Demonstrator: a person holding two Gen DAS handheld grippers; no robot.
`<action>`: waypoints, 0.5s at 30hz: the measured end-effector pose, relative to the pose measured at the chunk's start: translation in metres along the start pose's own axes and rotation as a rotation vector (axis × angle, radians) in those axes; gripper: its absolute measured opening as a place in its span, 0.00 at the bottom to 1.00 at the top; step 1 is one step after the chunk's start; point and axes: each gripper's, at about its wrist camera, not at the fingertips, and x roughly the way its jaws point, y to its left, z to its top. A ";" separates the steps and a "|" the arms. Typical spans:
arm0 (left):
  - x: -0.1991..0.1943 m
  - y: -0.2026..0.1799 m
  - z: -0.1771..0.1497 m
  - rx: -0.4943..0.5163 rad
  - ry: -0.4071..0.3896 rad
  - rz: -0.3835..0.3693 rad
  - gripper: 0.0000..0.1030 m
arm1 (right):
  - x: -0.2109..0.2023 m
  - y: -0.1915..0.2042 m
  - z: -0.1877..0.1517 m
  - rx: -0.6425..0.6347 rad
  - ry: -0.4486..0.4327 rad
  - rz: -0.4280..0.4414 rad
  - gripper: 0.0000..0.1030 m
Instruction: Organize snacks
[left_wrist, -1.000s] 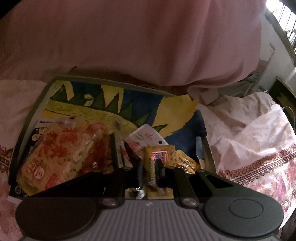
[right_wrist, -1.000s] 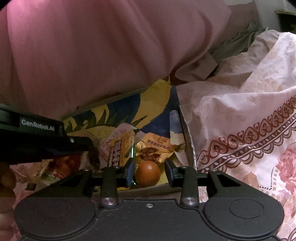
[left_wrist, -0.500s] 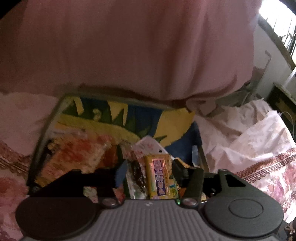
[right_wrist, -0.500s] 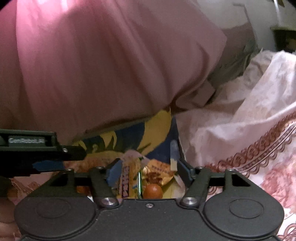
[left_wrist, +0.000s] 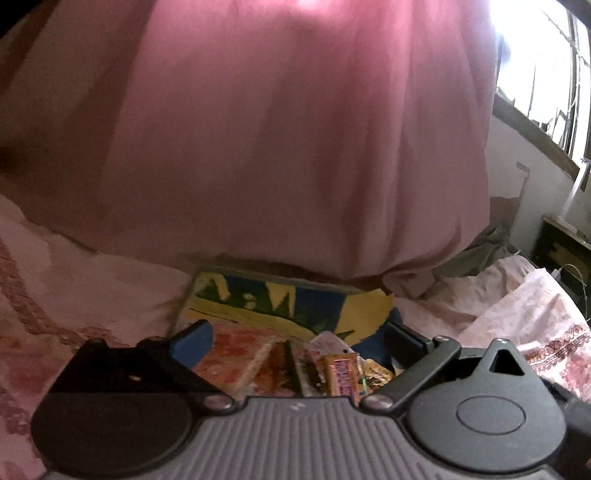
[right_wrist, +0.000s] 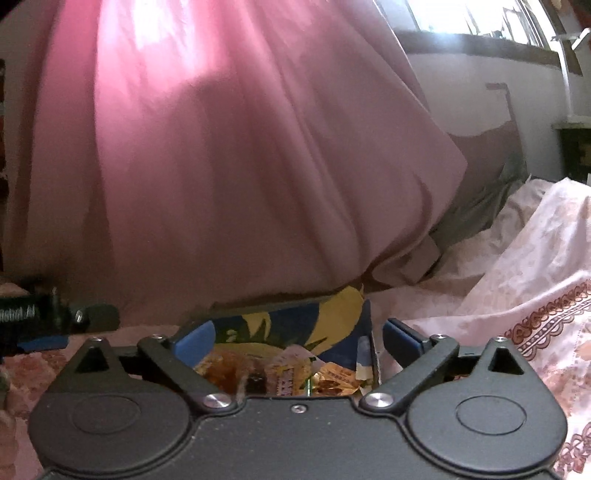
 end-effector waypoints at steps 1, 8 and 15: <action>-0.010 0.001 -0.005 0.011 -0.018 0.014 0.99 | -0.006 0.000 -0.001 0.003 -0.005 0.004 0.97; -0.061 0.008 -0.037 0.053 -0.067 0.090 0.99 | -0.049 0.003 -0.013 0.016 -0.008 0.019 0.98; -0.096 0.013 -0.069 0.062 -0.063 0.126 0.99 | -0.084 0.009 -0.034 -0.009 0.018 0.026 0.99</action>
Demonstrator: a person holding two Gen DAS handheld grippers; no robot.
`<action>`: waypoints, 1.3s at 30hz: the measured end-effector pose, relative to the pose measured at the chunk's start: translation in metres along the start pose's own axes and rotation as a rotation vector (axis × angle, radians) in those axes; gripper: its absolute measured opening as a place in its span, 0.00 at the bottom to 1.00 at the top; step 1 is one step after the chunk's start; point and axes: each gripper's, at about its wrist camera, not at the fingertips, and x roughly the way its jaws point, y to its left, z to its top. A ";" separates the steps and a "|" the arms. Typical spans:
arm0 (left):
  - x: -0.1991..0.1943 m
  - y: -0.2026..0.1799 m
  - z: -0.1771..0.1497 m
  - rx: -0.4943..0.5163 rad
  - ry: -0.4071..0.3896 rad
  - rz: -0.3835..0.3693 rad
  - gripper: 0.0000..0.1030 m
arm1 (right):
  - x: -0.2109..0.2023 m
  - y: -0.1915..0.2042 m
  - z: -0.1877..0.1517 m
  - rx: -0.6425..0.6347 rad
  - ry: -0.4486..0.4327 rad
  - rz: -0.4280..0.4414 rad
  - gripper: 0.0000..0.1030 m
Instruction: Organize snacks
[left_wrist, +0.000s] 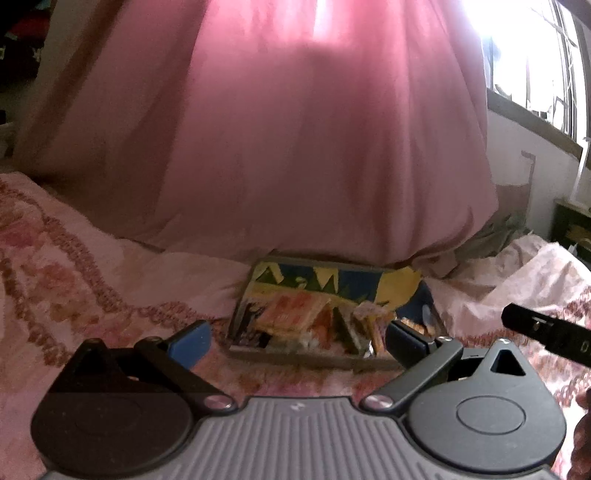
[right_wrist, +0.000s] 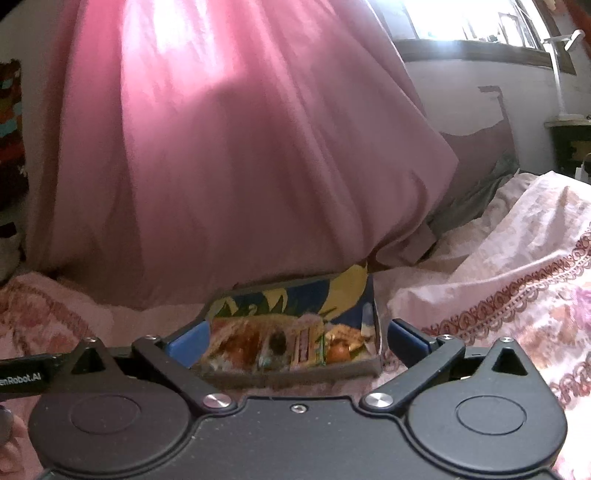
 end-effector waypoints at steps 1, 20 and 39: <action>-0.004 0.001 -0.005 0.003 0.005 0.006 0.99 | -0.004 0.001 -0.003 -0.006 0.005 0.000 0.99; -0.048 0.019 -0.070 0.010 0.083 0.067 0.99 | -0.046 0.025 -0.047 -0.111 0.104 -0.019 0.99; -0.056 0.025 -0.087 -0.013 0.129 0.096 0.99 | -0.046 0.041 -0.065 -0.204 0.202 -0.081 0.99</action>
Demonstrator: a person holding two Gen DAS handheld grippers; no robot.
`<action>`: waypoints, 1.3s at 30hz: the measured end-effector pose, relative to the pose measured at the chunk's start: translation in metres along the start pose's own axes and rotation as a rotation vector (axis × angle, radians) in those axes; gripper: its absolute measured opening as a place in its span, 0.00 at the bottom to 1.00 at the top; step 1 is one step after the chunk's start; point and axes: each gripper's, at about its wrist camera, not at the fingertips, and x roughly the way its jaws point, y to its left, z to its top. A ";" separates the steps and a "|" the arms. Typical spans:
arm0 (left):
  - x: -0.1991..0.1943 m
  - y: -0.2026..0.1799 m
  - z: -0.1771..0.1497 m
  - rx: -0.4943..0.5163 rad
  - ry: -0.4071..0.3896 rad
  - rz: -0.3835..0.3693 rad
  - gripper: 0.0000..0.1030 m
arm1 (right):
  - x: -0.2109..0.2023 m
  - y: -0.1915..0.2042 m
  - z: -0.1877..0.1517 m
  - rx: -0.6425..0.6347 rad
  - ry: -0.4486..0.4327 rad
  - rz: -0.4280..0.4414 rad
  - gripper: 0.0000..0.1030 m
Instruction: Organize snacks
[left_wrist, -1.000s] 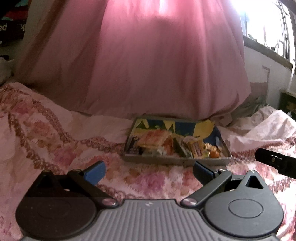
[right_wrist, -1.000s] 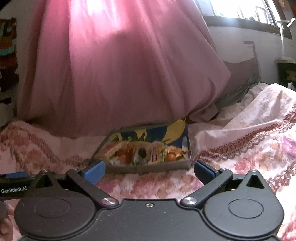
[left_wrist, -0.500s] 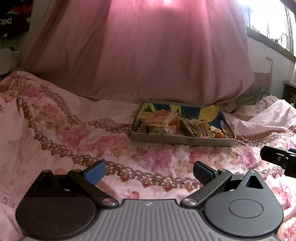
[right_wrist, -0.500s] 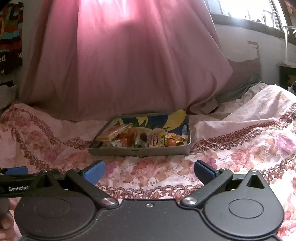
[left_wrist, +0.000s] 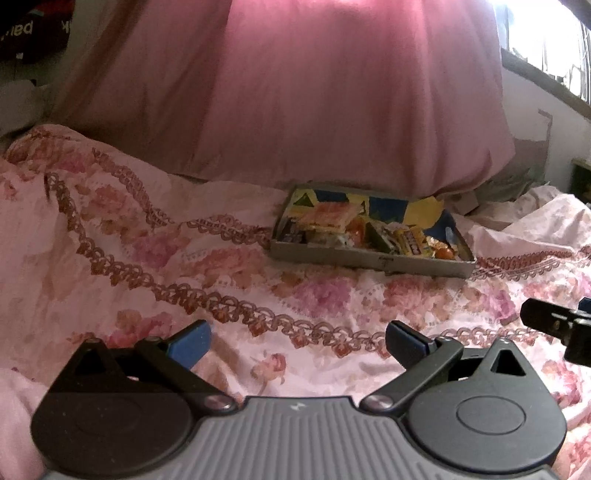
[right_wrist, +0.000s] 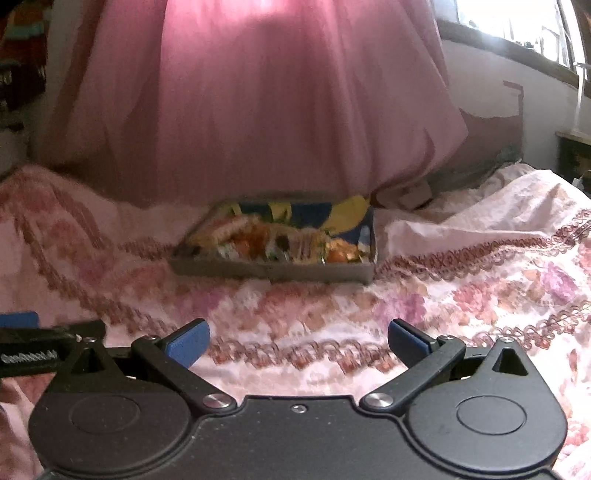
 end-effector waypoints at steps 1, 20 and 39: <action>0.001 0.000 -0.001 0.002 0.005 0.007 0.99 | 0.003 0.001 -0.001 -0.008 0.021 -0.014 0.99; 0.005 -0.002 -0.005 0.033 0.059 0.069 0.99 | 0.008 0.008 -0.007 -0.059 0.063 -0.062 0.99; 0.008 -0.004 -0.006 0.047 0.089 0.093 0.99 | 0.009 0.008 -0.008 -0.062 0.076 -0.071 0.99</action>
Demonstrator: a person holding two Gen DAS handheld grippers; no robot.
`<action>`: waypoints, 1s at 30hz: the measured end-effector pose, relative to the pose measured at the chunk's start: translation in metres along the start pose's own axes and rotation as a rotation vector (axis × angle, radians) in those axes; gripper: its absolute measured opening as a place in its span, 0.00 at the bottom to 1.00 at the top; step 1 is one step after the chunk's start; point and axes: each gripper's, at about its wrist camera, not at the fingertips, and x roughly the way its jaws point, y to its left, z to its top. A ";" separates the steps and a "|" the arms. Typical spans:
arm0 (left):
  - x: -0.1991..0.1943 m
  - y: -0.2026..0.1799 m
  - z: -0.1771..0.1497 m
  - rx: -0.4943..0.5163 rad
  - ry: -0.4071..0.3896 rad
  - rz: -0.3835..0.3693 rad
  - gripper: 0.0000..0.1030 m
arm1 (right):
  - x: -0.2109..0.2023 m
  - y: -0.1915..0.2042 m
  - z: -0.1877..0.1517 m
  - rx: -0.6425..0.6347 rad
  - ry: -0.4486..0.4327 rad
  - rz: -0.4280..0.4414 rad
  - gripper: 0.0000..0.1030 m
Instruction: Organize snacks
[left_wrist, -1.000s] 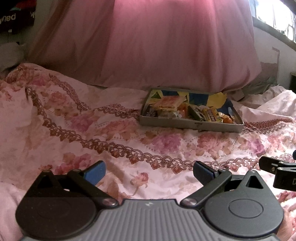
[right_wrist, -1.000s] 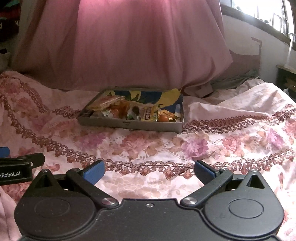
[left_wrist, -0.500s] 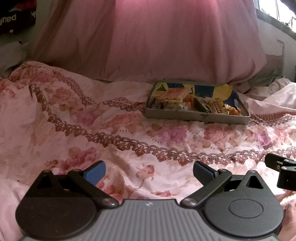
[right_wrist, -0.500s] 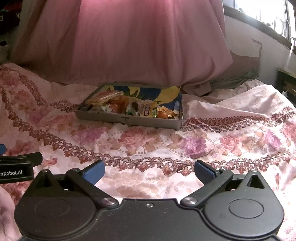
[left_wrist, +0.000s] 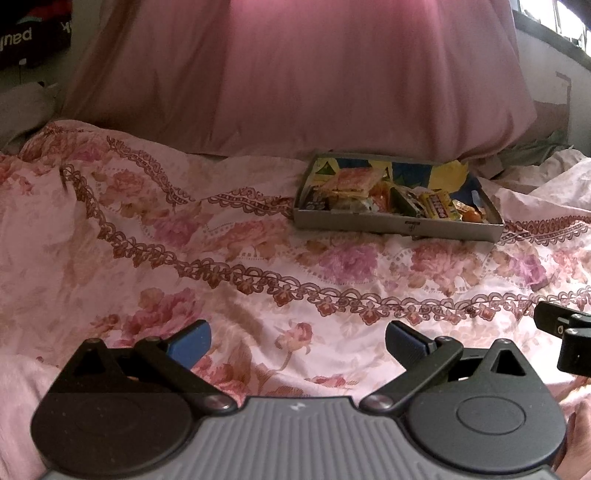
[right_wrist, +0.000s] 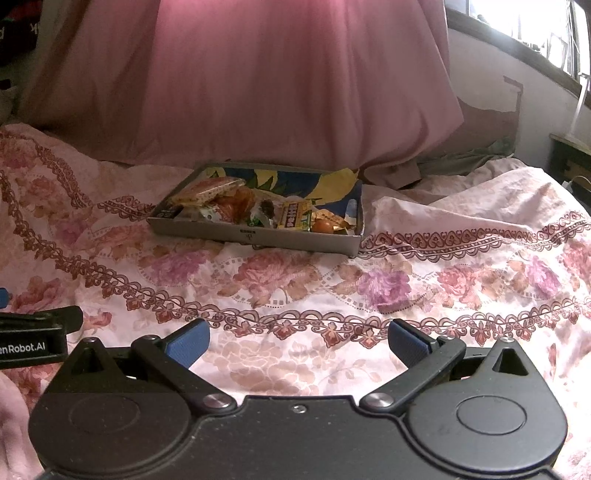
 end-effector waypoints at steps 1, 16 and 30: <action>0.000 -0.001 0.000 0.002 0.000 0.001 0.99 | 0.000 0.000 0.000 0.000 0.000 0.000 0.99; 0.000 -0.001 -0.001 0.016 0.004 0.006 0.99 | 0.001 0.000 0.000 -0.002 0.003 -0.001 0.99; 0.000 -0.001 0.000 0.017 0.004 0.006 0.99 | 0.001 0.000 0.000 -0.002 0.004 -0.001 0.99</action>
